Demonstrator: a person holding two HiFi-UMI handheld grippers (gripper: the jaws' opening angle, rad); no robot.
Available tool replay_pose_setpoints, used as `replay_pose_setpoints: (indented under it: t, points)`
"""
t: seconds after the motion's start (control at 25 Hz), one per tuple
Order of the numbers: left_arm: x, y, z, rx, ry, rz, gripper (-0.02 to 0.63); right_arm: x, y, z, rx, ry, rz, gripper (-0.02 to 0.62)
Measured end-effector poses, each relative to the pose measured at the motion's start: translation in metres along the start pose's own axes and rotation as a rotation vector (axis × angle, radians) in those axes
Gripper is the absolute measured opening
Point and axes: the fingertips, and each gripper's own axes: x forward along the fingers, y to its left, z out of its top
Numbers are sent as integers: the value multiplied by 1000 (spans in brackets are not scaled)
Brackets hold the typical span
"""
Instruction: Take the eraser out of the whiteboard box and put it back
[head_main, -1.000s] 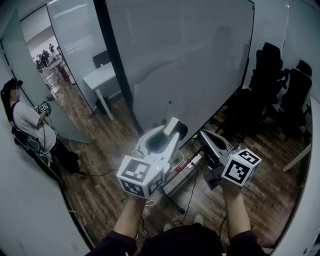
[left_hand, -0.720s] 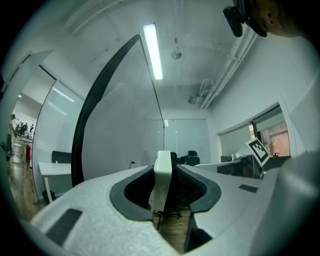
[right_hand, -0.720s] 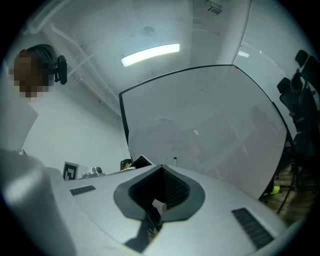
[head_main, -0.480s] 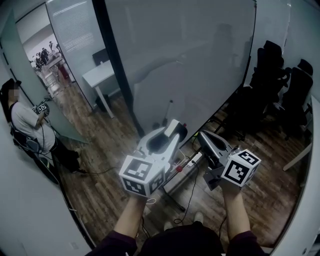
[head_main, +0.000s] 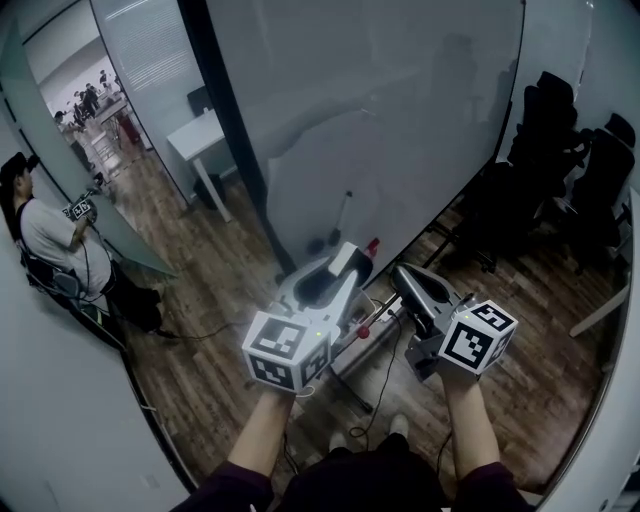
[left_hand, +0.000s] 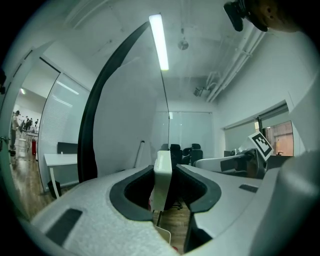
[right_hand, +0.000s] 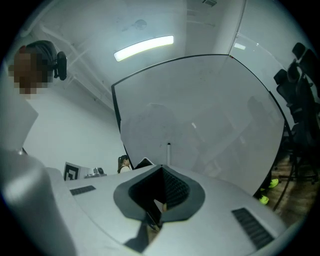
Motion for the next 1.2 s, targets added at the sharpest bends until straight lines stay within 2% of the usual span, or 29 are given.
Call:
replay_pose_setpoints:
  t: [0.36, 1.2]
  points:
    - [10, 13, -29, -18, 50, 7, 130, 15, -18, -26, 42, 49, -10, 3]
    - [27, 26, -94, 128, 154, 72, 130, 23, -44, -69, 115, 118, -22, 3]
